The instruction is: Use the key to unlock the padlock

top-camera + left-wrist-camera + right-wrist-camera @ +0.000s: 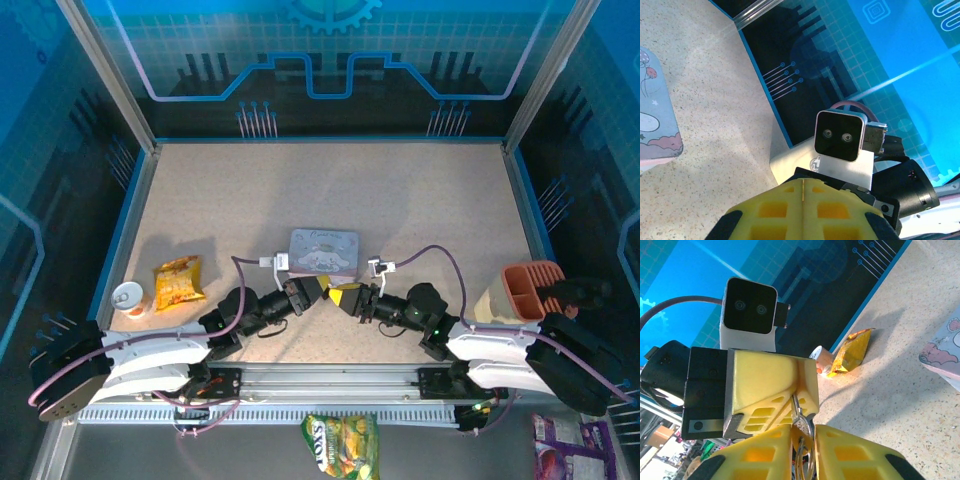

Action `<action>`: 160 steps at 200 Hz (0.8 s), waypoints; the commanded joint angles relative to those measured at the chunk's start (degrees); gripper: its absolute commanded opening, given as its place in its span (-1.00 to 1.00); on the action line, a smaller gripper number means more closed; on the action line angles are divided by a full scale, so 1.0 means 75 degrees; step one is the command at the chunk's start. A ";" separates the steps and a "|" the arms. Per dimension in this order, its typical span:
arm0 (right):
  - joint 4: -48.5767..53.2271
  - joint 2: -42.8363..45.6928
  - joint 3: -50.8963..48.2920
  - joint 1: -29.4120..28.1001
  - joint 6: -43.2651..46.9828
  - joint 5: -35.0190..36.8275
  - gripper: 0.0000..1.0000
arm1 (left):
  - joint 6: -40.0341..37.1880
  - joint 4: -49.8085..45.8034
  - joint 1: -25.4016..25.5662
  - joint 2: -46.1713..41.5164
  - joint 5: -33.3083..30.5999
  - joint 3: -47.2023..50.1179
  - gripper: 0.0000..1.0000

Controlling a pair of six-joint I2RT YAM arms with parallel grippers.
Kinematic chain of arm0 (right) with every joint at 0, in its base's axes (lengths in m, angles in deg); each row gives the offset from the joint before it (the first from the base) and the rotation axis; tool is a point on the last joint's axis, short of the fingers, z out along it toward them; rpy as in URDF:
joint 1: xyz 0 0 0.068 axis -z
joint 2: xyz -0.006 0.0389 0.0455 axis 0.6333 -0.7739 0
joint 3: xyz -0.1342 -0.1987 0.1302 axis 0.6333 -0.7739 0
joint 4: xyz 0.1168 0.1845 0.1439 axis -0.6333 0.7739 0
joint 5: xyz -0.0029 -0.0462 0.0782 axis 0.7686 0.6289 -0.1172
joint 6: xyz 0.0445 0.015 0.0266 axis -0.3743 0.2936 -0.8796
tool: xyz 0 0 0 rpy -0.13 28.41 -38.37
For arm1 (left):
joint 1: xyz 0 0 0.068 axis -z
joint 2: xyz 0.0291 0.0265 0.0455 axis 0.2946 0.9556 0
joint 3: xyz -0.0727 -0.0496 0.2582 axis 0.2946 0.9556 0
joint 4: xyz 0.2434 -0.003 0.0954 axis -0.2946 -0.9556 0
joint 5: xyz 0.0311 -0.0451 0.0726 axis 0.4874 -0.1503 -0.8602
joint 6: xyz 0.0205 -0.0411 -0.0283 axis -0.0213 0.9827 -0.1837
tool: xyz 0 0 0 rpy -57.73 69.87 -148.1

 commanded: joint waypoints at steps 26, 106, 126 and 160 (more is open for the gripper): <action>-0.0424 -0.0085 0.0105 0.0038 0.0008 -0.0058 -0.69 | -0.0283 0.0445 0.0044 -0.0142 -0.0136 0.0100 -1.00; -0.0720 -0.0266 0.0024 0.0040 -0.0074 -0.0132 -0.58 | -0.0349 0.0661 0.0044 -0.0130 -0.0322 0.0288 -1.00; -0.0848 -0.0356 0.0041 0.0050 -0.0086 -0.0223 -0.60 | -0.0348 0.0673 0.0044 -0.0124 -0.0322 0.0274 -1.00; -0.0992 -0.0470 0.0024 0.0052 -0.0120 -0.0212 -0.65 | -0.0384 0.0698 0.0033 -0.0130 -0.0358 0.0284 -1.00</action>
